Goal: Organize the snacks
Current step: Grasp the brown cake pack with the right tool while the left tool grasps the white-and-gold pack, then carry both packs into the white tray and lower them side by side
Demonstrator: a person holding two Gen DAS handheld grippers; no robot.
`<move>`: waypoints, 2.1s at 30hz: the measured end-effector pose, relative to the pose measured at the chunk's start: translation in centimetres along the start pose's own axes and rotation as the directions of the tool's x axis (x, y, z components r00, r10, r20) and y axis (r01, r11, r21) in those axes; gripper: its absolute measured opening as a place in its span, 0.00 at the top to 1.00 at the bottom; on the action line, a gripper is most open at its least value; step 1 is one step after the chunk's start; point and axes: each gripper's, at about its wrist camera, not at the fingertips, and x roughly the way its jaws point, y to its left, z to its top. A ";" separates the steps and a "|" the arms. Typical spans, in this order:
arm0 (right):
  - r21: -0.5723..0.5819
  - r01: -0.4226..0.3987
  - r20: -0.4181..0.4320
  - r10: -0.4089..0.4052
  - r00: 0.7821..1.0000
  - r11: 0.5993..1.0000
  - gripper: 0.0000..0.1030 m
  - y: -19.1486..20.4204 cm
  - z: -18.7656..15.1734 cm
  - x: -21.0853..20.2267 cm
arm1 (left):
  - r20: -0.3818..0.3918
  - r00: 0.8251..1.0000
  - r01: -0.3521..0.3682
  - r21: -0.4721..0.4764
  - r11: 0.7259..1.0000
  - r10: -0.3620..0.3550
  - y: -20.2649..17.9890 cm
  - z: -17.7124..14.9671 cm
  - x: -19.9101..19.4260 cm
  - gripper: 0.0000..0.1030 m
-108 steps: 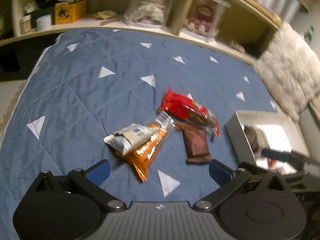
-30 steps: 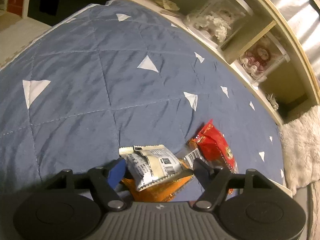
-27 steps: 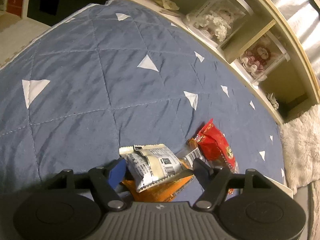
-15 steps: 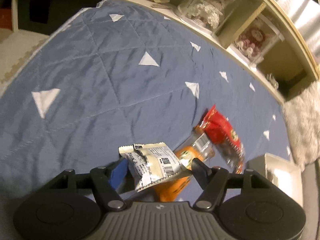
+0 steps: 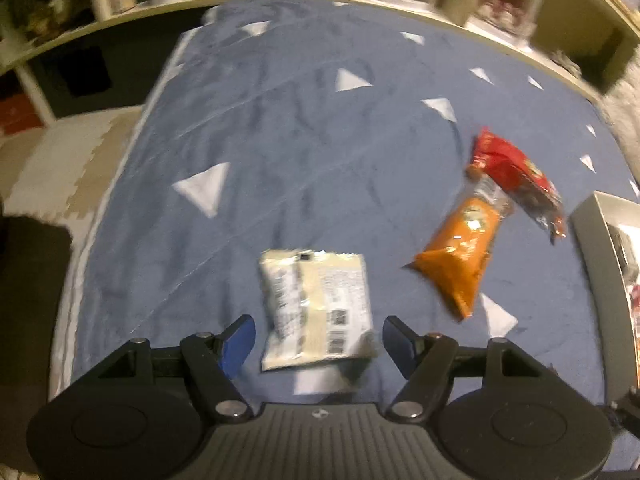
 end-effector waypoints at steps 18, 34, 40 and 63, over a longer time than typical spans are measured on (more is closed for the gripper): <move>0.251 -0.074 -0.029 0.084 0.996 0.965 0.28 -0.5 -2.5 -1.7 | 0.047 0.998 -0.038 -0.131 0.991 0.045 -0.9 0.0 0.7 0.08; 0.242 -0.065 -0.045 0.078 0.996 0.968 0.44 0.4 -1.8 0.6 | -0.001 0.992 -0.124 0.000 0.992 0.124 -4.0 0.2 2.8 0.30; 0.234 -0.054 -0.043 0.066 0.997 0.971 0.54 0.1 -2.0 0.7 | 0.021 0.992 -0.121 -0.053 0.991 0.122 -3.1 0.7 2.3 0.43; 0.178 0.043 0.137 -0.068 0.988 0.983 0.54 -3.6 0.3 -5.0 | 0.215 0.976 0.045 -0.056 0.997 -0.032 -8.7 -2.6 -5.7 0.43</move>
